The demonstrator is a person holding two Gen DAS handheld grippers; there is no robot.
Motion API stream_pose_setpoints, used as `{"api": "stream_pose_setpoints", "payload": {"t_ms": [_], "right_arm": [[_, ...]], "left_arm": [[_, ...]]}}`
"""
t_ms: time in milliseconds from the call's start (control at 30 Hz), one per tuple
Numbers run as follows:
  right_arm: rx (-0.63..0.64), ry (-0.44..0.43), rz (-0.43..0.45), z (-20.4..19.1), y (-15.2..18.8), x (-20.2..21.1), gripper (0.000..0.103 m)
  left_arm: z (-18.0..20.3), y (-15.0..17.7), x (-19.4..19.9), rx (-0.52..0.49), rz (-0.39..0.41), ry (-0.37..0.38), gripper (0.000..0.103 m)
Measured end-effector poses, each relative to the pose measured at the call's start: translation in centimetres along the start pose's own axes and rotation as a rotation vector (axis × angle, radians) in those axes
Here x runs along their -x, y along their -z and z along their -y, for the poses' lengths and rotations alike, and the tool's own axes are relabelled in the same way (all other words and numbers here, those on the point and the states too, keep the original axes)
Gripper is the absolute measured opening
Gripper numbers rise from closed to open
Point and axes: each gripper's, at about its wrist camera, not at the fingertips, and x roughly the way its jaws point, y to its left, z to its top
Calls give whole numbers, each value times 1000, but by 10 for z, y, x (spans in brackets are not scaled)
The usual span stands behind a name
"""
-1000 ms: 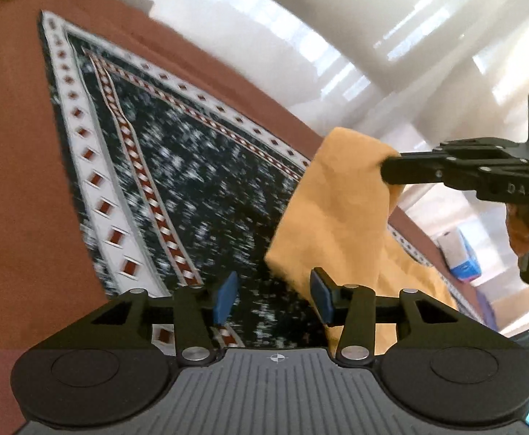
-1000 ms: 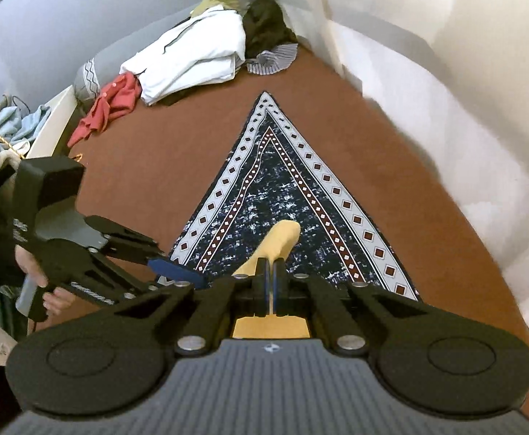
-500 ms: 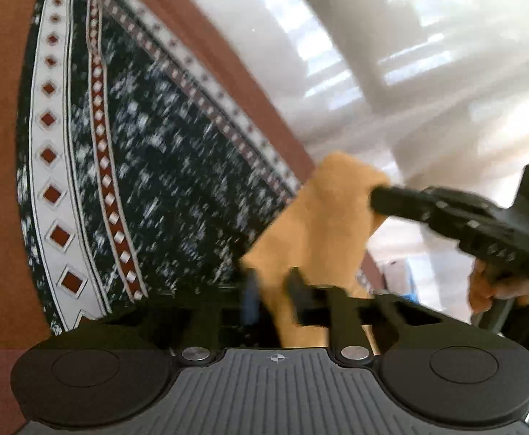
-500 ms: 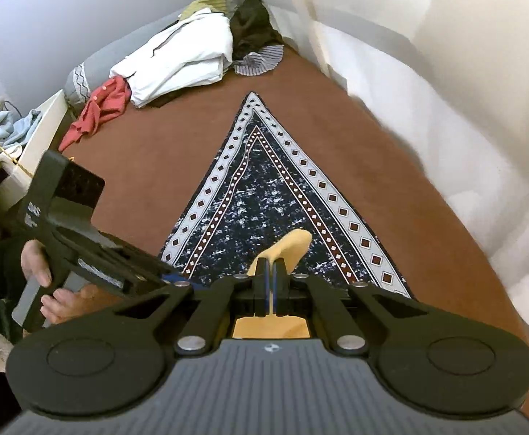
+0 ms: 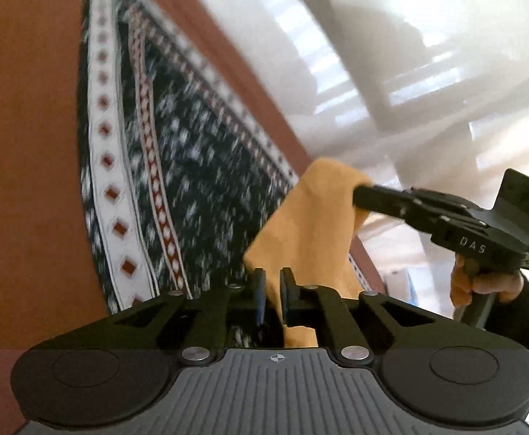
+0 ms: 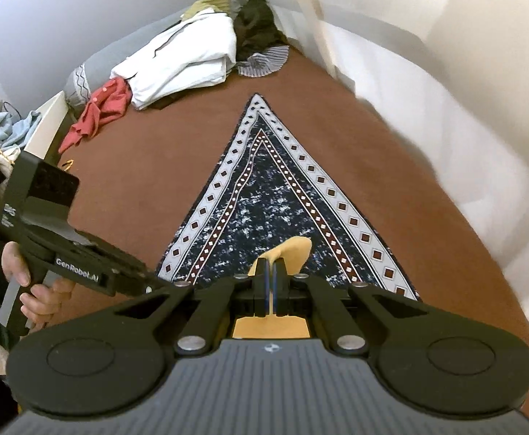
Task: Fold clothes
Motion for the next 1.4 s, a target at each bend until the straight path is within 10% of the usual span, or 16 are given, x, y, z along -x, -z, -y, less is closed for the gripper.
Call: {"api": "stream_pose_setpoints", "payload": {"t_ms": [67,333,400,467,667,1400], "right_arm": [[3,0,-2,1,0,1,2],[-32,22,10,7,8,12,2],[-38,28,14,7,10,15,2],[-42,32,15,7,12,17,2],[-46,40,20,7,12,18,2],[4,142,-93,-4,5,-91,5]], "left_arm": [[-3,2,-2,37,-18,33,68],[-15,9,-24,185,-56,122,72],[-16,9,-30,206,-45,149,64],[-14,9,-33,200,-34,171,21],[-1,9,-17,118,39,143,0],[-12,34,48,-21,155,-215,0]]}}
